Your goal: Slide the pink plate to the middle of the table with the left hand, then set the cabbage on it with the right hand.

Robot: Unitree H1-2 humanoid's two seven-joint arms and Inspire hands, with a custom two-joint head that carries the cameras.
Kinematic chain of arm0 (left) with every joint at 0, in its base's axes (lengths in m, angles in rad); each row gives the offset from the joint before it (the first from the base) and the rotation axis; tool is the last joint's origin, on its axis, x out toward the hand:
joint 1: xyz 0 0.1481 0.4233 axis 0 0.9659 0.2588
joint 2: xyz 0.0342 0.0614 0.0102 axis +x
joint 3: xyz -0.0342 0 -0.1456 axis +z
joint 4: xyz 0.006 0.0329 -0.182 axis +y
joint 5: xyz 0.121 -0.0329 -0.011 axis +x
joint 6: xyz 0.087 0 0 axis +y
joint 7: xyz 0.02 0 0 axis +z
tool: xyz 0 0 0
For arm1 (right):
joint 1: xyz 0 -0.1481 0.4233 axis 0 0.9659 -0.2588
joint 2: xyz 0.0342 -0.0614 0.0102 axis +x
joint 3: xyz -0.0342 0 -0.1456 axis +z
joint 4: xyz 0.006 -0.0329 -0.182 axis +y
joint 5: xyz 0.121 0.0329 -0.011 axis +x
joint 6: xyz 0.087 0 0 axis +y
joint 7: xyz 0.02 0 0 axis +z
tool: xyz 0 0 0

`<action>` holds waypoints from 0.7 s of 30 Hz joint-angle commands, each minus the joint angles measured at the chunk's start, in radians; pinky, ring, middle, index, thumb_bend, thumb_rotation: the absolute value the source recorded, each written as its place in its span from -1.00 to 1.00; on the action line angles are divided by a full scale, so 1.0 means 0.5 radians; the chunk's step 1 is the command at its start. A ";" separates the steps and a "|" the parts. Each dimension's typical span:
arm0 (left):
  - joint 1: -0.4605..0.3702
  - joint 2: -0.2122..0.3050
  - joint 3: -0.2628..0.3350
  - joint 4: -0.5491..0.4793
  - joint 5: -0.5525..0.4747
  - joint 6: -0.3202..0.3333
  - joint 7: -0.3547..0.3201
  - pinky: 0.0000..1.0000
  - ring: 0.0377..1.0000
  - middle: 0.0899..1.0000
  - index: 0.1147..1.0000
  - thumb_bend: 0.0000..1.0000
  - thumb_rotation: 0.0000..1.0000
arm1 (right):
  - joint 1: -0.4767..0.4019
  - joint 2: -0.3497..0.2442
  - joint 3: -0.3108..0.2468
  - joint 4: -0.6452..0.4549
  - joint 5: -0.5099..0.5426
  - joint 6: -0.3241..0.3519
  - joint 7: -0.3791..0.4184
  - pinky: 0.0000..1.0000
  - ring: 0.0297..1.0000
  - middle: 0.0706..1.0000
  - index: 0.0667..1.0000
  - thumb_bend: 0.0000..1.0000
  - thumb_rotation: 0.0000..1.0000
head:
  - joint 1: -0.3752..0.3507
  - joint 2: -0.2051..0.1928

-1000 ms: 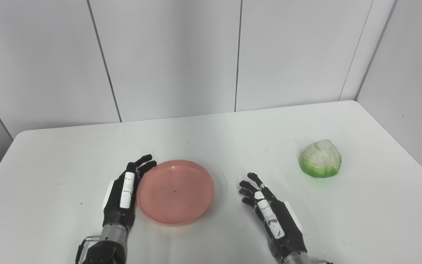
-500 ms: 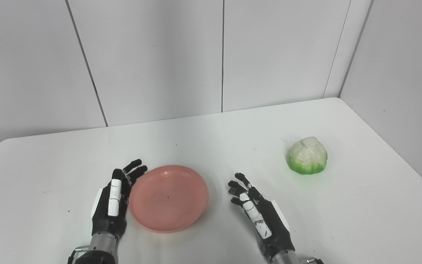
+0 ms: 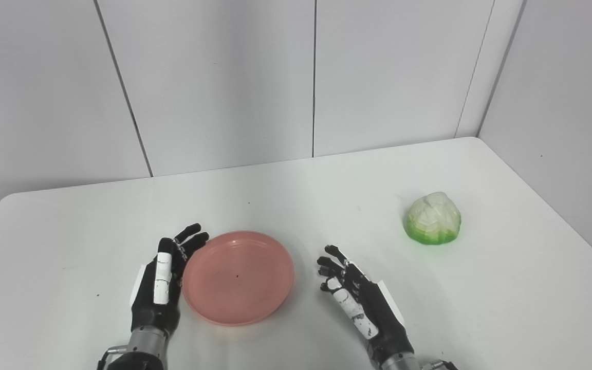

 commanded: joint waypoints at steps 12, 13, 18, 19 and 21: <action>-0.015 -0.016 0.014 -0.036 -0.084 0.073 -0.054 0.96 0.71 0.51 0.39 0.72 0.87 | -0.102 -0.060 -0.202 -0.395 0.142 0.056 -0.008 0.43 0.68 0.70 0.75 0.77 0.24 | -0.015 -0.024; -0.015 -0.016 0.015 -0.035 -0.083 0.073 -0.057 0.96 0.71 0.51 0.39 0.71 0.88 | -0.109 -0.068 -0.208 -0.407 0.162 0.069 -0.001 0.43 0.69 0.71 0.76 0.78 0.22 | -0.015 -0.024; -0.023 -0.010 0.012 -0.016 -0.077 0.069 -0.069 0.94 0.70 0.51 0.38 0.72 0.88 | -0.234 -0.309 -0.246 -0.551 0.057 0.231 0.083 0.57 0.73 0.77 0.87 0.89 0.15 | -0.023 -0.041; -0.024 -0.009 0.011 -0.012 -0.076 0.065 -0.069 0.93 0.70 0.51 0.37 0.72 0.88 | -0.254 -0.350 -0.248 -0.568 0.049 0.248 0.104 0.63 0.75 0.79 0.88 0.92 0.10 | -0.023 -0.041; -0.025 -0.006 0.011 -0.007 -0.078 0.065 -0.071 0.93 0.70 0.50 0.36 0.72 0.88 | -0.322 -0.486 -0.251 -0.621 0.006 0.349 0.179 0.65 0.76 0.80 0.88 0.96 0.05 | -0.036 -0.049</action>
